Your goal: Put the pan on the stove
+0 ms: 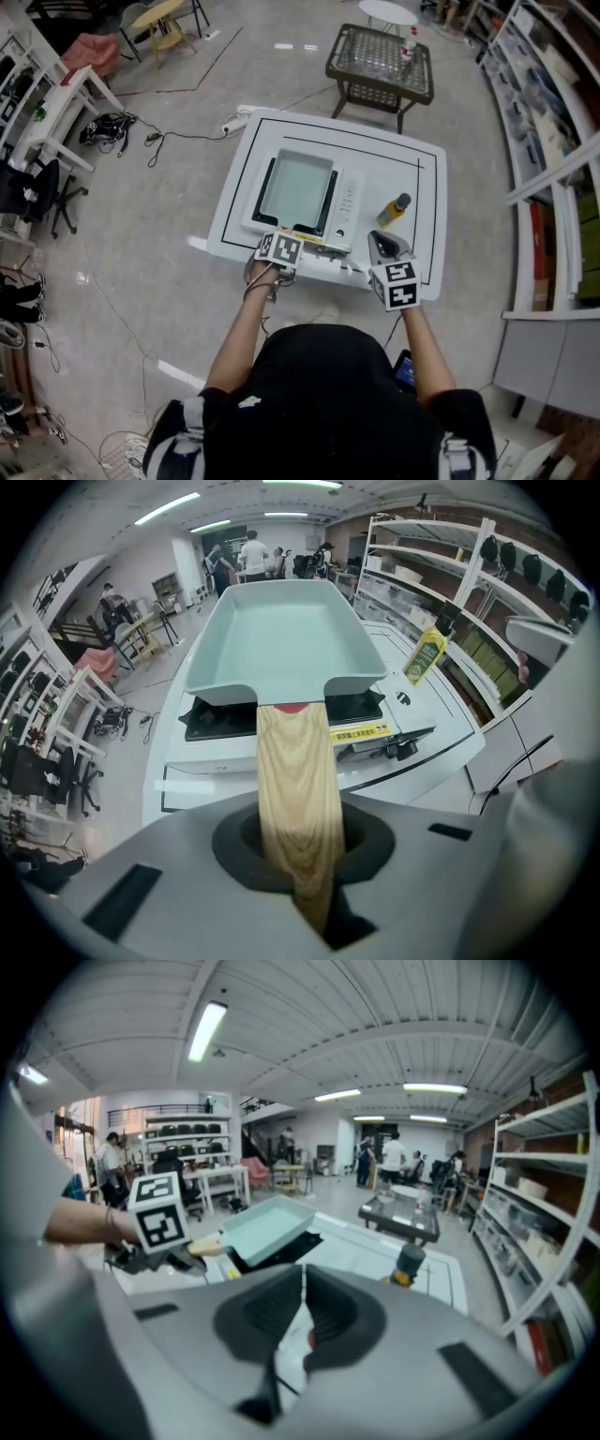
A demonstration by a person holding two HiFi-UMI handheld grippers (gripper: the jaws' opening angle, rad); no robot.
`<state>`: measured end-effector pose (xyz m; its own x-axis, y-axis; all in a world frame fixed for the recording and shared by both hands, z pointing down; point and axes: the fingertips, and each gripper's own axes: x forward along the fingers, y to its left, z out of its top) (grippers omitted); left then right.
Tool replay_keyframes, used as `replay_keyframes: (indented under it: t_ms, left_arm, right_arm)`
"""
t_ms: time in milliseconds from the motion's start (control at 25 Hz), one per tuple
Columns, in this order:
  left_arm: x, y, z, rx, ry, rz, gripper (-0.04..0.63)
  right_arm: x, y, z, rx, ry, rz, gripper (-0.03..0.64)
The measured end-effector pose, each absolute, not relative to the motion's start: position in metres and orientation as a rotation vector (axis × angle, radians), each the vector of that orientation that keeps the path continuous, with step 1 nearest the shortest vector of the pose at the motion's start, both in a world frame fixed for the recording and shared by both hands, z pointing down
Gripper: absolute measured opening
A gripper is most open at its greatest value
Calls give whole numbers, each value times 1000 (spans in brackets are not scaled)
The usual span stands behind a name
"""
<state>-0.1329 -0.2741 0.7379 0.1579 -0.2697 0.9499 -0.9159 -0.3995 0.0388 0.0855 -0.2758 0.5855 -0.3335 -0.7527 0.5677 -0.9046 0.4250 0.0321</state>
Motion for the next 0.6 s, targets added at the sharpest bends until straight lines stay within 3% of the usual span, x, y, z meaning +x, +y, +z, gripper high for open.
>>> replay_keyframes:
  t_ms: [280,600]
  left_arm:
    - [-126,-270,733,1761,-1087,1175,74]
    - [-118,-274,710,1785,-1076,1029,138]
  right_arm:
    - [89,-271,590,1398,-2173,411,35]
    - [90,-270,589,1394,-2173,414,35]
